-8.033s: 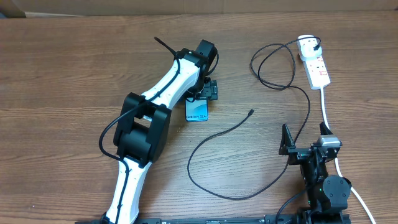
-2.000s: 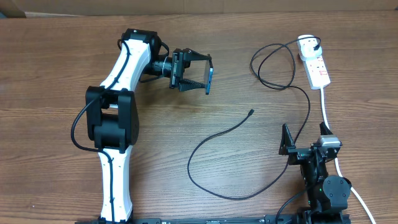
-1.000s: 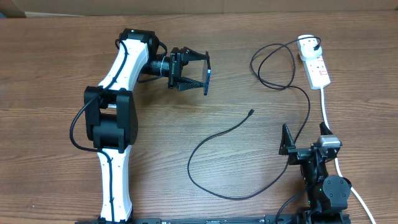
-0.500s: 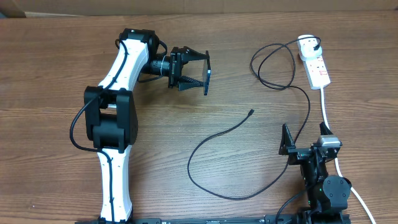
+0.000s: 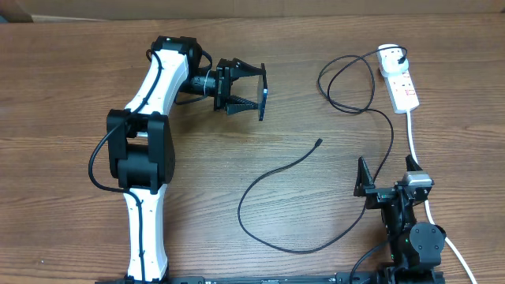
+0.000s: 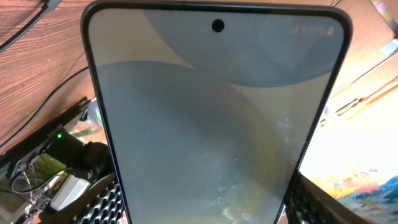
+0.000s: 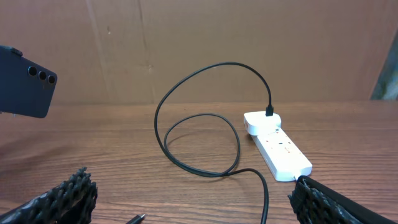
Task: Plug charger to phone and switch on socket
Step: 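Lift the phone with the left gripper and hold it upright, then move the right gripper toward the phone held by the left gripper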
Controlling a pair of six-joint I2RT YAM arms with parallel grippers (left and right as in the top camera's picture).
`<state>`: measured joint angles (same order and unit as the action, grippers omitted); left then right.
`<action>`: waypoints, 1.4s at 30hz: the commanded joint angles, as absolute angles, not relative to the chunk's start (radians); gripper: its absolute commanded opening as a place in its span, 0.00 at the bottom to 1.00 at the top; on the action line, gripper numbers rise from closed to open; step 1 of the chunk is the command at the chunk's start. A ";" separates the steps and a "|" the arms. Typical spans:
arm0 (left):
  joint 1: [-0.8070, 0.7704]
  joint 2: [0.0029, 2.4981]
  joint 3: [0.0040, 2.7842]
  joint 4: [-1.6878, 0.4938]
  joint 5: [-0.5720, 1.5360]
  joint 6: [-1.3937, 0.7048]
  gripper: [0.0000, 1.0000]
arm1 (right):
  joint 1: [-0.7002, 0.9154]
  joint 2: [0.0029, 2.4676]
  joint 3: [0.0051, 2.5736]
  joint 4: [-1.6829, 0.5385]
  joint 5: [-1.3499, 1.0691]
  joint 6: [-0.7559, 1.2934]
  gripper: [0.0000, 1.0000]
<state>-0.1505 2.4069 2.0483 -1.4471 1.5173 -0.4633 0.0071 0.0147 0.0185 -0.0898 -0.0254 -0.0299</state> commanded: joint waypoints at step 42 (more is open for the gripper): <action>-0.165 2.410 2.073 -1.446 1.538 -0.426 0.63 | 0.011 0.007 0.047 0.421 -0.701 0.800 1.00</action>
